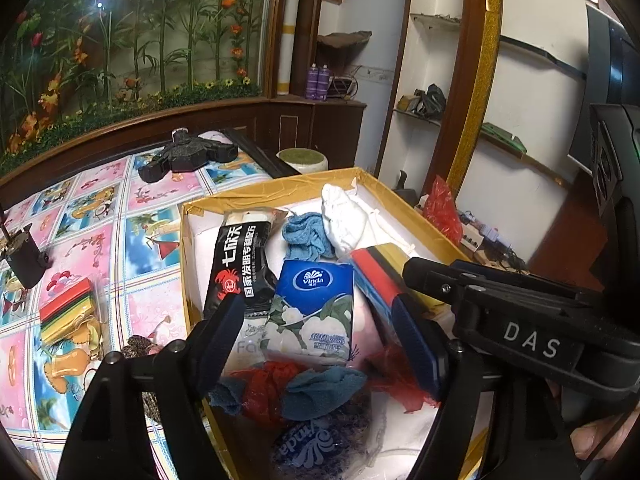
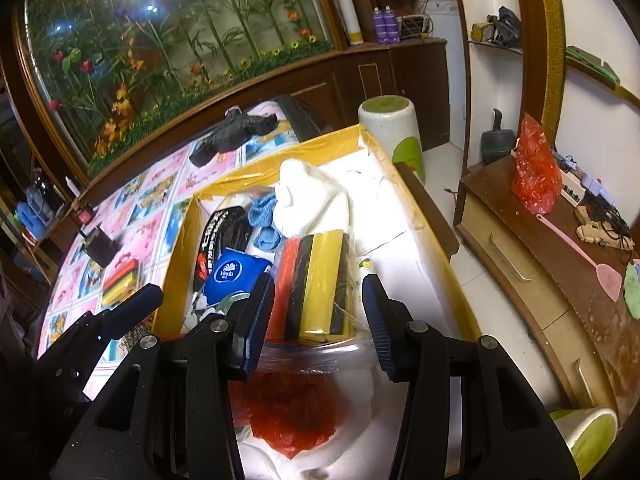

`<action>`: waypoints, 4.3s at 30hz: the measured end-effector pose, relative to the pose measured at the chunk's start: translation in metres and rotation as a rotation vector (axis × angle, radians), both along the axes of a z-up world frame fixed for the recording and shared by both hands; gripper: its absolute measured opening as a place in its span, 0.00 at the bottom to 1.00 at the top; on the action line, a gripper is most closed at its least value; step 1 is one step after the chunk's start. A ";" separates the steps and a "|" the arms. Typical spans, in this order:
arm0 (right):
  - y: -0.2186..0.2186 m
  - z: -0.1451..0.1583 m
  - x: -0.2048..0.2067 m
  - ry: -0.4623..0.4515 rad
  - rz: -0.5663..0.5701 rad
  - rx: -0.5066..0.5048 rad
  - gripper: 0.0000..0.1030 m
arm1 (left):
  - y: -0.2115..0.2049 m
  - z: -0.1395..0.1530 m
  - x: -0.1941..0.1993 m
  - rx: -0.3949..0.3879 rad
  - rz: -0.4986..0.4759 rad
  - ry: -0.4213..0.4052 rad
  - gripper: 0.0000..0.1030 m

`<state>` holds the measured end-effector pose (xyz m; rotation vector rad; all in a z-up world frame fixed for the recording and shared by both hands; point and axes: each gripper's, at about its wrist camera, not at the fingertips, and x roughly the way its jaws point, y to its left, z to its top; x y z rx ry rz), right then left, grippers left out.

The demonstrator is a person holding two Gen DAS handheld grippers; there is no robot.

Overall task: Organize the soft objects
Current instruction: 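Lower the Vinda pack into the tray and open the left tool while the right tool releases the sponge pack, then withdraw both tools from the tray back over the tablecloth, then grasp the brown mesh scrubber with the right tool while the left tool moves to the small multicolour sponge pack, then hold the scrubber in the right tool while the left tool approaches the bagged multicolour sponge pack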

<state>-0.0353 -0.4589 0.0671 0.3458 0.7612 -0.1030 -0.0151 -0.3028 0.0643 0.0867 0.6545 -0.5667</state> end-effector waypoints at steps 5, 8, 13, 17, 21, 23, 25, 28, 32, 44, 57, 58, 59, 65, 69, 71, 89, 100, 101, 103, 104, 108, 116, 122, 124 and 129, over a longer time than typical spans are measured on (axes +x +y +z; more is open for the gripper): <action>-0.001 0.009 -0.010 -0.018 -0.021 -0.002 0.46 | 0.001 0.003 -0.005 0.007 -0.001 -0.024 0.75; -0.001 0.015 -0.015 -0.024 -0.031 -0.005 0.46 | 0.004 0.006 -0.007 -0.002 0.002 -0.036 0.75; 0.002 0.025 -0.027 -0.048 -0.041 -0.006 0.46 | 0.015 0.010 -0.007 -0.029 0.010 -0.039 0.75; 0.009 0.035 -0.038 -0.066 -0.044 -0.016 0.46 | 0.026 0.014 -0.005 -0.055 0.027 -0.035 0.75; 0.017 0.043 -0.046 -0.080 -0.045 -0.022 0.46 | 0.040 0.019 -0.005 -0.058 0.050 -0.061 0.75; 0.021 0.046 -0.050 -0.088 -0.042 -0.022 0.46 | 0.050 0.019 -0.003 -0.056 0.065 -0.067 0.75; 0.026 0.049 -0.054 -0.098 -0.030 -0.020 0.46 | 0.062 0.018 -0.001 -0.052 0.084 -0.066 0.75; 0.036 0.049 -0.056 -0.108 0.006 -0.007 0.46 | 0.087 0.018 0.003 -0.059 0.133 -0.061 0.75; 0.054 0.046 -0.053 -0.100 0.063 -0.002 0.46 | 0.125 0.018 0.008 -0.087 0.193 -0.044 0.75; 0.130 0.032 -0.019 -0.082 0.251 0.022 0.46 | 0.228 0.001 0.006 -0.036 0.372 -0.005 0.75; 0.191 0.020 0.013 -0.008 0.372 -0.037 0.64 | 0.283 -0.008 0.025 -0.138 0.506 0.070 0.74; 0.193 0.020 0.015 0.001 0.379 -0.042 0.64 | 0.286 -0.010 0.027 -0.148 0.510 0.084 0.74; 0.197 0.020 0.018 0.006 0.387 -0.049 0.64 | 0.288 -0.012 0.029 -0.159 0.513 0.100 0.74; 0.206 0.017 0.038 0.054 0.409 -0.122 0.64 | 0.299 -0.018 0.035 -0.190 0.536 0.161 0.74; 0.202 0.006 0.053 0.098 0.416 -0.115 0.64 | 0.296 -0.018 0.035 -0.177 0.531 0.159 0.74; 0.204 -0.001 0.062 0.121 0.426 -0.136 0.64 | 0.295 -0.018 0.035 -0.169 0.526 0.157 0.74; 0.220 -0.018 0.078 0.189 0.457 -0.326 0.41 | 0.284 -0.022 0.036 -0.105 0.538 0.140 0.74; 0.248 -0.027 0.199 0.226 0.377 -0.392 0.41 | 0.283 -0.024 0.039 -0.088 0.547 0.149 0.74; 0.250 -0.033 0.205 0.233 0.380 -0.395 0.41 | 0.284 -0.024 0.038 -0.089 0.547 0.148 0.74; 0.258 -0.036 0.206 0.218 0.381 -0.443 0.41 | 0.284 -0.023 0.038 -0.093 0.546 0.143 0.74; 0.264 -0.035 0.203 0.213 0.395 -0.452 0.41 | 0.284 -0.023 0.037 -0.093 0.547 0.140 0.74; 0.290 -0.035 0.178 0.213 0.508 -0.463 0.41 | 0.288 -0.021 0.035 -0.106 0.560 0.131 0.74; 0.295 -0.026 0.098 0.196 0.634 -0.220 0.41 | 0.297 -0.019 0.033 -0.154 0.588 0.121 0.74; 0.237 -0.006 0.076 -0.014 0.316 -0.009 0.41 | 0.286 -0.019 0.034 -0.099 0.579 0.090 0.74; 0.229 -0.008 0.077 -0.052 0.236 0.016 0.41 | 0.283 -0.018 0.033 -0.084 0.574 0.078 0.74; 0.235 -0.008 0.093 -0.114 0.191 -0.055 0.41 | 0.274 -0.021 0.035 -0.046 0.548 0.071 0.74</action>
